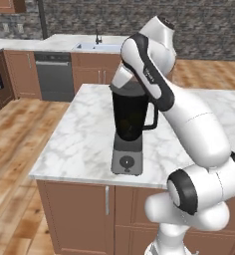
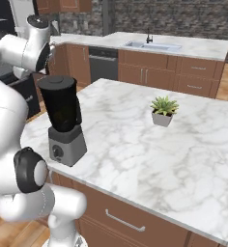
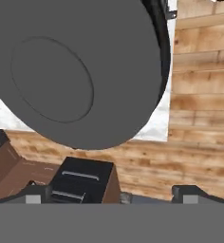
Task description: Grab the lemon and lime from the fridge, place them in the blender, close the lid, and turn on the blender to create a marinade.
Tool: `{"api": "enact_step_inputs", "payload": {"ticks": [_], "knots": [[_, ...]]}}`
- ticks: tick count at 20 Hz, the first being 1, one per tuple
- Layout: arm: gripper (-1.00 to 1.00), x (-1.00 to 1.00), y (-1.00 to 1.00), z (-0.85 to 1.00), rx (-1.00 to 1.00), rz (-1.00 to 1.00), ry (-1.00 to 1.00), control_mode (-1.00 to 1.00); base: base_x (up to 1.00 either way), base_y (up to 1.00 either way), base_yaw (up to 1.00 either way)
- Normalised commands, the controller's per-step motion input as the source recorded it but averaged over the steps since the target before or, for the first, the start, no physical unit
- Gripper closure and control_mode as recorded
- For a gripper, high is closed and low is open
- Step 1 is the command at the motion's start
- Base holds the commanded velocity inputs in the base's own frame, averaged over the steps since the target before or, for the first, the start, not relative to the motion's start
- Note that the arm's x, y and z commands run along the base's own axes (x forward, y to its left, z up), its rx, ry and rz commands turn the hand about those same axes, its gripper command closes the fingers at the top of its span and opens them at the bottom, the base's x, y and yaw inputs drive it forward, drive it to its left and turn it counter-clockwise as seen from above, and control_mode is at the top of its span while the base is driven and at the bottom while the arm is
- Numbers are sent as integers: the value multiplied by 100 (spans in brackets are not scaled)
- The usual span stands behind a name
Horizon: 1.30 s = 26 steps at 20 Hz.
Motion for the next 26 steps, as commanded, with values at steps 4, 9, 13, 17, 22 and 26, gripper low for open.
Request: {"api": "enact_step_inputs", "payload": {"ticks": [4,9,13,17,22,26], "knots": [[-100,-99,0,4,-11,-9,-12,-100,0,0,0],[-100,-89,-1,-21,-19,-8,-15,-100,0,0,0],[-100,-50,7,-32,-15,-11,-4,-100,0,0,0],[-100,-34,17,-30,-10,-16,-1,-100,0,0,0],[-100,-16,8,-26,-16,-8,-1,-100,0,0,0],[-100,-23,0,-18,-31,2,0,-100,0,0,0]]}}
